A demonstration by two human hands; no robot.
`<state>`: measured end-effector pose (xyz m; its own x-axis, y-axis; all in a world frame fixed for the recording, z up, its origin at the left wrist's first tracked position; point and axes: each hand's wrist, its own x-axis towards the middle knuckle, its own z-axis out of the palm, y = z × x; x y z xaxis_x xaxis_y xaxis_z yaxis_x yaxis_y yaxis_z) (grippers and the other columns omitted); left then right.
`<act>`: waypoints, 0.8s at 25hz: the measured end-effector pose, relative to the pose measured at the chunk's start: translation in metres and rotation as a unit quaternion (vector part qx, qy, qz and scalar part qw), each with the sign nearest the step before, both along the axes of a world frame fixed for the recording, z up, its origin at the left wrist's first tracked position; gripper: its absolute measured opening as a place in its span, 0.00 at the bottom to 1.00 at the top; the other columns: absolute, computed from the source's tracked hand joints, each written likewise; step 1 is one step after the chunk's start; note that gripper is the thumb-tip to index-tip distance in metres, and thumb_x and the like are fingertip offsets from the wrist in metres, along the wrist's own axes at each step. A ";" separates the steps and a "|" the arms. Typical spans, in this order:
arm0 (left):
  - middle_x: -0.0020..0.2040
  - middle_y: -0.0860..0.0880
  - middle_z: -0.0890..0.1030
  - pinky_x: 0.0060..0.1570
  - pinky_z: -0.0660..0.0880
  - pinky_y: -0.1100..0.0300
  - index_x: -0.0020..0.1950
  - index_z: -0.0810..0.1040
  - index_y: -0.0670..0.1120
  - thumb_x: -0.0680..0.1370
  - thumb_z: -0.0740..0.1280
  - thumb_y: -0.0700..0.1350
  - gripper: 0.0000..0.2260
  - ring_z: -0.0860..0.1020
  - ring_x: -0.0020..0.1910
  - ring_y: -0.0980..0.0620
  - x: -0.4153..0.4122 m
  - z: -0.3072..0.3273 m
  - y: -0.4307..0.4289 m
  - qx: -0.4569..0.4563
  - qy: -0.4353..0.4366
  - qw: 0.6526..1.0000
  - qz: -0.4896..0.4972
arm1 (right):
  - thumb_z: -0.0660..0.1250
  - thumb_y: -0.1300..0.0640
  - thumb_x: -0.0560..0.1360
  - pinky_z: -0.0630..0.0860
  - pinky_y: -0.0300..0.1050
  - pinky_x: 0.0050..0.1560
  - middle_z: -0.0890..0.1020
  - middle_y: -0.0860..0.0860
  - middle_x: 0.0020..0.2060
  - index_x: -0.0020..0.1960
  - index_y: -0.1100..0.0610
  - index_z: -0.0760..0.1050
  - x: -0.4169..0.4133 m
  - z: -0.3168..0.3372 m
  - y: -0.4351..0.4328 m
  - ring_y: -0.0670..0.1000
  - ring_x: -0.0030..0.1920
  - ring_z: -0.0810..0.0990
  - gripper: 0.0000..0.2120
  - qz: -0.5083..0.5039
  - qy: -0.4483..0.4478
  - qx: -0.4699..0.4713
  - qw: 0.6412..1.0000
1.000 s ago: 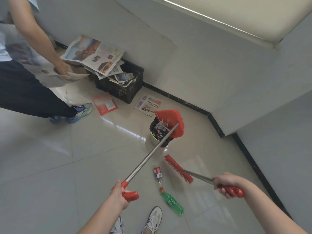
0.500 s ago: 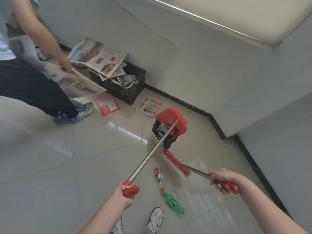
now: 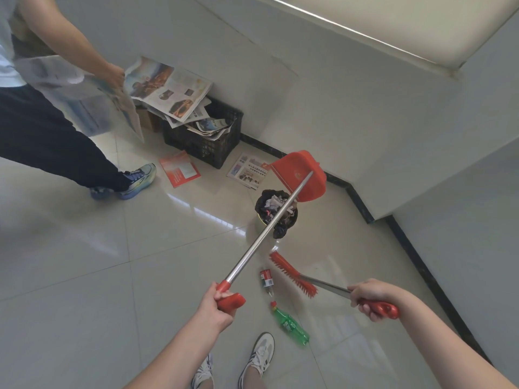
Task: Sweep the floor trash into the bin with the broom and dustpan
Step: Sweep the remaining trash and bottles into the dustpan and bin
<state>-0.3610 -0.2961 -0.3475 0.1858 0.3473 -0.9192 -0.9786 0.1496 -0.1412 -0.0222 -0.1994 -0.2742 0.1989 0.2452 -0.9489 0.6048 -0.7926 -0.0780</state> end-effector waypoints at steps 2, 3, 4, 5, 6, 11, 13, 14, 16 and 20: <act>0.15 0.53 0.62 0.17 0.67 0.71 0.35 0.64 0.46 0.82 0.61 0.49 0.17 0.63 0.12 0.57 -0.006 0.005 -0.003 0.007 0.007 1.000 -0.007 | 0.62 0.68 0.73 0.66 0.34 0.24 0.70 0.53 0.22 0.70 0.60 0.67 -0.001 0.002 -0.009 0.47 0.18 0.68 0.26 -0.009 -0.003 0.002 1.000; 0.15 0.53 0.62 0.17 0.66 0.71 0.36 0.65 0.46 0.82 0.61 0.49 0.16 0.63 0.12 0.57 -0.013 0.006 -0.005 0.012 0.012 1.000 -0.013 | 0.62 0.68 0.73 0.66 0.34 0.24 0.70 0.53 0.22 0.70 0.59 0.68 -0.001 0.002 -0.013 0.47 0.19 0.68 0.25 -0.016 -0.005 0.004 1.000; 0.15 0.53 0.62 0.16 0.66 0.72 0.36 0.65 0.46 0.82 0.62 0.49 0.16 0.64 0.12 0.58 -0.022 0.007 -0.008 0.018 0.021 0.999 -0.021 | 0.62 0.68 0.73 0.66 0.34 0.24 0.70 0.53 0.23 0.69 0.58 0.69 -0.001 0.001 -0.018 0.47 0.19 0.68 0.25 -0.024 -0.008 0.008 1.000; 0.15 0.53 0.62 0.16 0.65 0.72 0.36 0.65 0.46 0.81 0.62 0.50 0.16 0.63 0.12 0.58 -0.034 0.008 -0.009 0.027 0.034 0.999 -0.032 | 0.62 0.68 0.73 0.67 0.34 0.24 0.70 0.54 0.23 0.68 0.57 0.70 -0.001 0.001 -0.023 0.47 0.19 0.68 0.24 -0.035 -0.010 0.013 0.999; 0.16 0.54 0.62 0.16 0.64 0.72 0.36 0.65 0.47 0.81 0.62 0.50 0.16 0.63 0.12 0.59 -0.047 0.009 -0.010 0.039 0.056 0.997 -0.047 | 0.62 0.69 0.73 0.68 0.34 0.24 0.70 0.54 0.23 0.67 0.56 0.71 -0.001 0.000 -0.028 0.47 0.19 0.68 0.23 -0.045 -0.010 0.019 0.999; 0.17 0.54 0.63 0.15 0.57 0.73 0.36 0.64 0.47 0.80 0.62 0.55 0.17 0.60 0.13 0.62 -0.120 0.038 0.006 0.085 0.230 0.952 -0.186 | 0.62 0.70 0.73 0.70 0.35 0.23 0.70 0.54 0.20 0.60 0.58 0.73 0.000 -0.002 -0.052 0.48 0.16 0.68 0.17 -0.101 -0.019 0.046 0.994; 0.17 0.54 0.62 0.14 0.57 0.73 0.36 0.65 0.45 0.79 0.63 0.56 0.19 0.60 0.12 0.62 -0.149 0.062 0.021 0.104 0.284 0.920 -0.248 | 0.63 0.70 0.73 0.71 0.36 0.23 0.71 0.55 0.19 0.57 0.60 0.74 0.003 -0.002 -0.058 0.49 0.16 0.68 0.15 -0.114 -0.028 0.059 0.991; 0.17 0.54 0.62 0.14 0.56 0.73 0.35 0.65 0.45 0.78 0.65 0.57 0.20 0.59 0.13 0.62 -0.164 0.079 0.029 0.115 0.321 0.898 -0.278 | 0.64 0.69 0.72 0.71 0.36 0.22 0.71 0.55 0.19 0.55 0.62 0.74 0.005 -0.002 -0.060 0.49 0.16 0.68 0.13 -0.121 -0.032 0.065 0.990; 0.18 0.54 0.61 0.16 0.58 0.72 0.35 0.67 0.43 0.75 0.69 0.59 0.21 0.59 0.14 0.59 -0.186 0.117 0.043 0.155 0.415 0.831 -0.336 | 0.64 0.69 0.72 0.72 0.37 0.21 0.72 0.55 0.19 0.48 0.64 0.74 0.009 0.000 -0.062 0.49 0.15 0.69 0.06 -0.134 -0.041 0.081 0.987; 0.22 0.47 0.64 0.21 0.62 0.65 0.35 0.74 0.38 0.66 0.74 0.64 0.29 0.60 0.18 0.52 -0.195 0.187 0.061 0.258 0.583 0.642 -0.427 | 0.64 0.70 0.71 0.74 0.38 0.21 0.73 0.55 0.19 0.40 0.64 0.73 0.013 0.002 -0.069 0.49 0.14 0.70 0.03 -0.164 -0.045 0.106 0.980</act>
<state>-0.5562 -0.2352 -0.1603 -0.1988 0.8899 -0.4106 0.0945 0.4345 0.8957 -0.0095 -0.2682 -0.2724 0.3809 0.3433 -0.8585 0.3322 -0.9173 -0.2194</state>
